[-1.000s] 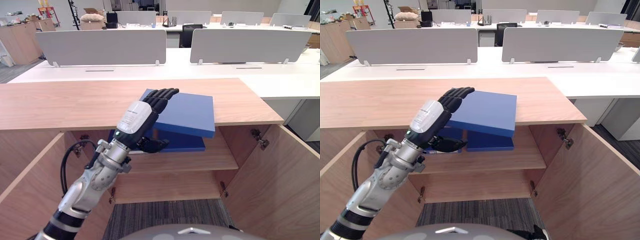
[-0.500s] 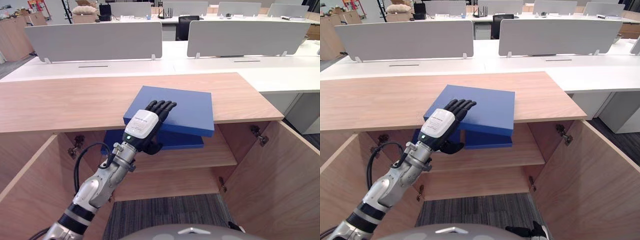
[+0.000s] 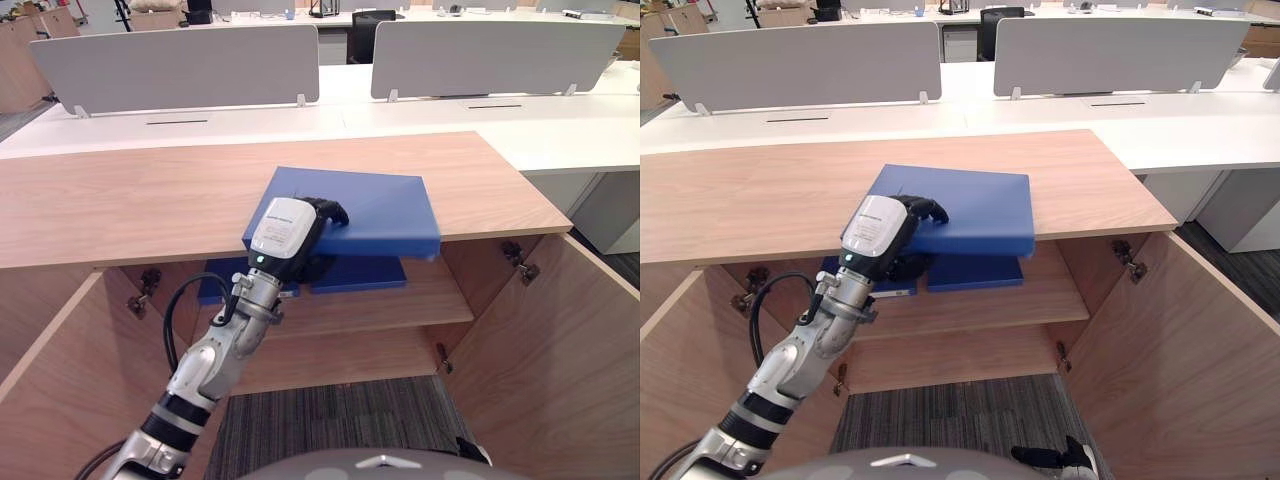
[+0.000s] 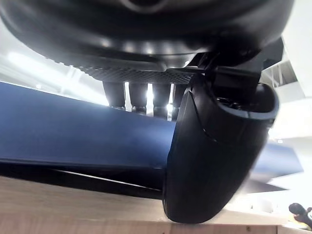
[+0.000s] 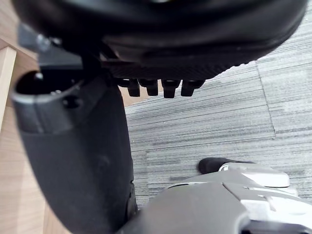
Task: Walk over to the cabinet, pick up the folder, carry it to the office cabinet, place the folder inside the office cabinet, then close the office cabinet door
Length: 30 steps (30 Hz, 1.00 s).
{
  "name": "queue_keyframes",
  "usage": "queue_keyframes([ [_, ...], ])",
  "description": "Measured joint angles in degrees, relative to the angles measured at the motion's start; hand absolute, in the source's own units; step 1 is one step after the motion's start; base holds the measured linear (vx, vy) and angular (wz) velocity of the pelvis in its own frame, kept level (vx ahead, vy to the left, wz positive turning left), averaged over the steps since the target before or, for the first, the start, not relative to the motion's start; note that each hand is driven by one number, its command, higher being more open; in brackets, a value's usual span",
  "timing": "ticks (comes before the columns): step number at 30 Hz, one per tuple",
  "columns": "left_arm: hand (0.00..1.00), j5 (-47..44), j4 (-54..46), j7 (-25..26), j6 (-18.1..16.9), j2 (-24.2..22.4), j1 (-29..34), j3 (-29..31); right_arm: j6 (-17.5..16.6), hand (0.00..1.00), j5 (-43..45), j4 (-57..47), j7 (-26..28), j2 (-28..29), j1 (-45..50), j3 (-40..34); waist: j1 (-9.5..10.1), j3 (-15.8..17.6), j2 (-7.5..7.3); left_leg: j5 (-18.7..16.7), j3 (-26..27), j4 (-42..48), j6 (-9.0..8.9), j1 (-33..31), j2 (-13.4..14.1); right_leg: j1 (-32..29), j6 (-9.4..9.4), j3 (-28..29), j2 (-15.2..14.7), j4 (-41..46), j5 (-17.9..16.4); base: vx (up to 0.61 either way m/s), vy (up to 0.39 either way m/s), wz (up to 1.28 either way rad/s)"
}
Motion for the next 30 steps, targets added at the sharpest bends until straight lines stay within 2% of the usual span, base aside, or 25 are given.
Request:
queue_keyframes([
  [6, 0.0, -0.67, -1.96, 0.49, -0.2, -2.26, 0.21, 0.83, 0.04, 1.0, 0.02, -0.02, -0.53, -0.24, -0.25, 0.0, -0.06, 0.52, 0.58, 0.0, -0.18, -0.03, 0.0, -0.65, -0.07, 0.02, 0.25, -0.3, -0.02, -1.18, 0.53, -0.01, -0.004, 0.0],
  [12, 0.0, -3.69, -6.45, 0.14, -0.12, -5.54, 4.28, 2.43, 0.49, 1.0, 0.93, 0.06, -0.62, -0.42, -0.41, -0.04, -0.21, 0.85, 0.9, -0.25, -0.53, 0.04, -0.14, -0.95, 0.01, 0.16, 0.27, -0.46, -0.01, -1.54, 0.58, 0.0, -0.01, 0.03],
  [21, 0.0, -24.58, -16.71, 0.08, -2.22, -12.55, 7.33, 0.74, 0.43, 1.0, 1.19, 0.14, -1.17, -0.33, -0.42, 0.03, 0.32, 0.84, 0.87, -1.85, 0.5, 2.62, 0.06, -2.6, 0.11, -0.91, 0.27, 0.9, -0.09, -0.96, 0.55, -0.01, -0.004, -0.06],
  [30, 0.0, -43.52, -20.74, 0.2, -3.09, -14.66, 7.38, -5.12, 0.41, 1.0, 3.27, 0.01, -2.59, -0.83, -0.33, 2.48, 0.43, 0.34, 1.05, -2.16, 0.92, 3.2, 0.0, -2.75, 0.21, -1.17, 0.26, 1.48, -0.02, -0.61, 0.54, -0.01, 0.0, -0.01],
])
